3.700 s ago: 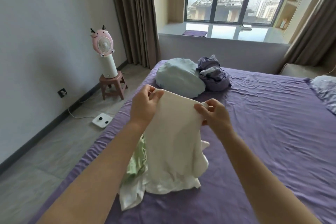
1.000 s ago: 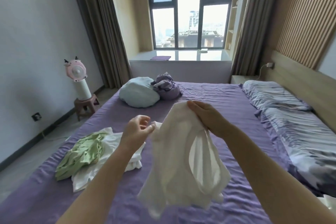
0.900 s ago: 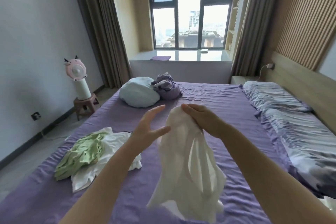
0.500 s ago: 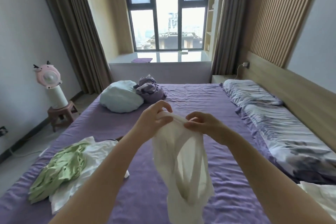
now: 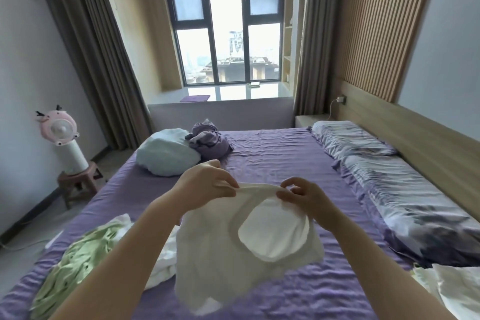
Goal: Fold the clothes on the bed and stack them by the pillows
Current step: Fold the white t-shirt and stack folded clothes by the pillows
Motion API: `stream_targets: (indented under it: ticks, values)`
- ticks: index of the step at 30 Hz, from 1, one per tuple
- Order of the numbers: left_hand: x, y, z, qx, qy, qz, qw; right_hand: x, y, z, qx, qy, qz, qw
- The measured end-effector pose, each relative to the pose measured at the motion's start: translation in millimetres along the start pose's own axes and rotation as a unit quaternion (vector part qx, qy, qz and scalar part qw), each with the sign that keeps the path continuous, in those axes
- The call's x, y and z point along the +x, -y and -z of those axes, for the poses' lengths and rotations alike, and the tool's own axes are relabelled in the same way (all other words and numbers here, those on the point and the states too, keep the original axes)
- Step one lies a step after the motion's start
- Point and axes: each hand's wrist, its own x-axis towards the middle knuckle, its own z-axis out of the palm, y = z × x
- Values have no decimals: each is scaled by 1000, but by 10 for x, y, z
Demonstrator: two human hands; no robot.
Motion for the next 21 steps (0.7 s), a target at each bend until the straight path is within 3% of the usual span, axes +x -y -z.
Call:
stream_targets:
  ticks: [4,8,12,15,19,21]
  values:
    - [-43,132,84,1,-53,5,999,96,248,-149,-10,11,33,999]
    - [-137,230,87,-142,-88,2,986,196,463,-331,-22,21,61,998]
    - [-225,301,-3,-317,-175,78,929,275,511,-394,-117,45,87,988]
    - [-198,294,29,-379,-233,109,889,270,428,-380,-133,57,75,987]
    - [-63,265,84,-267,-215,104,933,243,200,-325,-222,85,40,971]
    - [2,264,123,-255,-219,103,936,191,34,-288,-251,76,19,965]
